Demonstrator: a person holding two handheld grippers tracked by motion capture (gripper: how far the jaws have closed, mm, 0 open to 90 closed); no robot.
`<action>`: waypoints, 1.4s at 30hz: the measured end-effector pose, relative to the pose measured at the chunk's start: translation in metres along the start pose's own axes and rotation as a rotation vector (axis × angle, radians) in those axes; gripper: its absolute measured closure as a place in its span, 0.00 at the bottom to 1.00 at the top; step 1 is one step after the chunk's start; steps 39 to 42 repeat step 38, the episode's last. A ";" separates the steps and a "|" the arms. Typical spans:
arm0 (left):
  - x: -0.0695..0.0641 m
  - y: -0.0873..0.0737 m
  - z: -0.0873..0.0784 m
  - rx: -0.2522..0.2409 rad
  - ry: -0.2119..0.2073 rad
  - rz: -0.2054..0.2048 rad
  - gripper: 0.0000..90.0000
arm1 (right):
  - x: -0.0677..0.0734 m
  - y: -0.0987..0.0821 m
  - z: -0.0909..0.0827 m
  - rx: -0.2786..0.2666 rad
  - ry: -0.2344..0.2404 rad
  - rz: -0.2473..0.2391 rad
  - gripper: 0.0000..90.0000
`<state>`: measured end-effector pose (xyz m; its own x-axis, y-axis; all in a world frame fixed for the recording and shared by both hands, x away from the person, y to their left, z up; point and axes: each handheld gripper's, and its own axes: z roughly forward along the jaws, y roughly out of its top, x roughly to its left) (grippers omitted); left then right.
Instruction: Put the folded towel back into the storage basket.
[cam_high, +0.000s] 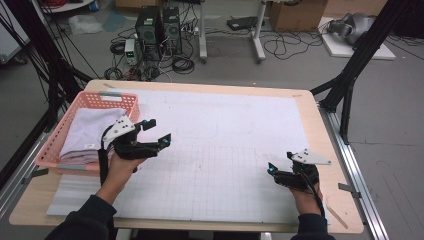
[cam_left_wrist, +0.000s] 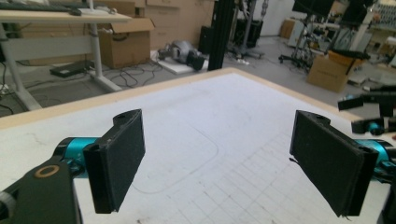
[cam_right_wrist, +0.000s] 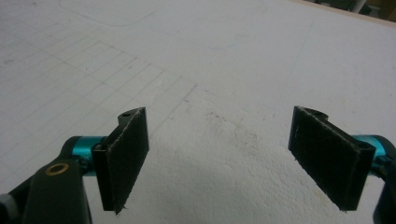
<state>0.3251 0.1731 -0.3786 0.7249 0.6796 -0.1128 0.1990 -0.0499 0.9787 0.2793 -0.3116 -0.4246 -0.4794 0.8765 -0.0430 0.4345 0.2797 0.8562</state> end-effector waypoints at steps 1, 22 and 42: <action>-0.001 -0.002 0.002 0.009 -0.003 -0.003 0.21 | 0.000 0.000 0.000 -0.003 0.001 0.005 0.21; -0.013 -0.037 0.019 0.119 -0.022 0.001 0.24 | 0.001 0.000 -0.002 -0.037 -0.011 0.030 0.21; -0.009 -0.039 0.021 0.123 -0.007 -0.023 0.24 | -0.001 0.000 -0.002 -0.041 -0.008 0.044 0.21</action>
